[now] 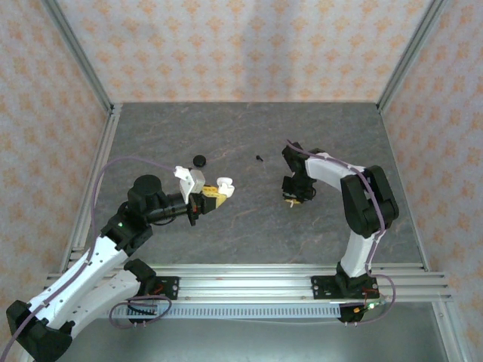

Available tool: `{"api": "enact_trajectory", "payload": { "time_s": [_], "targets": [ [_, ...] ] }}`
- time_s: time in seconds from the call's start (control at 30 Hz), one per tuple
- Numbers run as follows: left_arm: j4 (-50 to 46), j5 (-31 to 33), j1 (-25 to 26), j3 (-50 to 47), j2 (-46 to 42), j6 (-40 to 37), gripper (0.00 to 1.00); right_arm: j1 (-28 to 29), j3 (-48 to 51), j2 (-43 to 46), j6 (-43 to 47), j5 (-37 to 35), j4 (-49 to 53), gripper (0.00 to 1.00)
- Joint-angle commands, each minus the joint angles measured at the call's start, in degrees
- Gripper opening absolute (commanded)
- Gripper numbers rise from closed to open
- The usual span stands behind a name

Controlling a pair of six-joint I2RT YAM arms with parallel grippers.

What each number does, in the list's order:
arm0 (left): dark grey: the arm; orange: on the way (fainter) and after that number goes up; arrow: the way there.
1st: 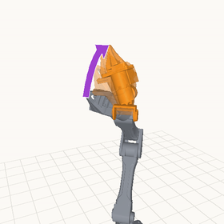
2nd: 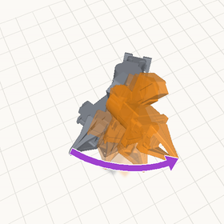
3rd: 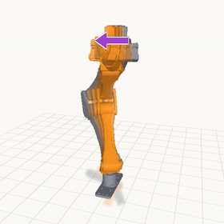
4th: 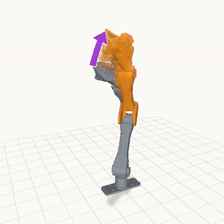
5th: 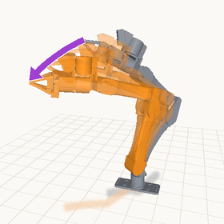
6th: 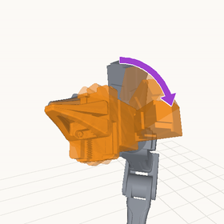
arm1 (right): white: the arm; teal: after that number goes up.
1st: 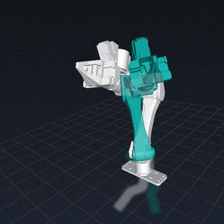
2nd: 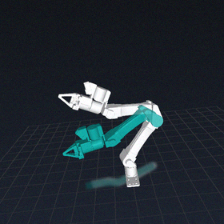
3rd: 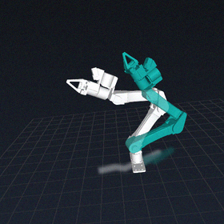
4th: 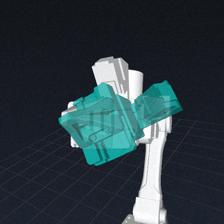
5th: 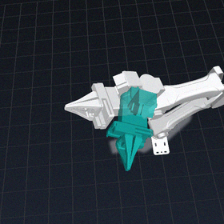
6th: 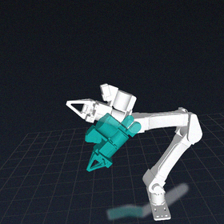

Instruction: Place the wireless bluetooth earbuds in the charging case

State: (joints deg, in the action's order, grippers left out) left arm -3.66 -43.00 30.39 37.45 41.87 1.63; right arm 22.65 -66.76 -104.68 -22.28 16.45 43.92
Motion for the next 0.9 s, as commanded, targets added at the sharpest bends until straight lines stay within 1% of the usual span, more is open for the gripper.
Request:
{"api": "enact_trajectory", "payload": {
  "time_s": [0.0,0.2,0.37,0.5,0.67,0.87],
  "targets": [
    [-0.1,0.6,0.4,1.9,-0.9,-0.9,0.00,0.9,-0.8,1.2,1.0,-0.4,0.6,0.18],
    [0.6,0.7,0.4,2.0,-0.8,-0.6,0.00,1.6,-1.4,7.2,1.5,-1.2,0.9,0.17],
    [1.2,1.0,0.4,2.2,-0.9,-0.5,0.00,2.6,-1.0,14.7,1.8,-0.6,-0.9,0.14],
    [2.3,1.2,0.4,2.2,-1.1,0.1,0.00,3.3,-0.8,20.9,1.8,1.5,-3.7,0.12],
    [4.9,1.7,0.5,1.6,-1.2,1.5,0.00,4.1,-2.0,28.8,0.8,6.4,-8.3,0.12],
    [8.6,2.5,0.6,1.3,-1.1,3.7,0.00,6.4,-4.0,36.5,-0.8,10.3,-17.1,0.13]
  ]
}}
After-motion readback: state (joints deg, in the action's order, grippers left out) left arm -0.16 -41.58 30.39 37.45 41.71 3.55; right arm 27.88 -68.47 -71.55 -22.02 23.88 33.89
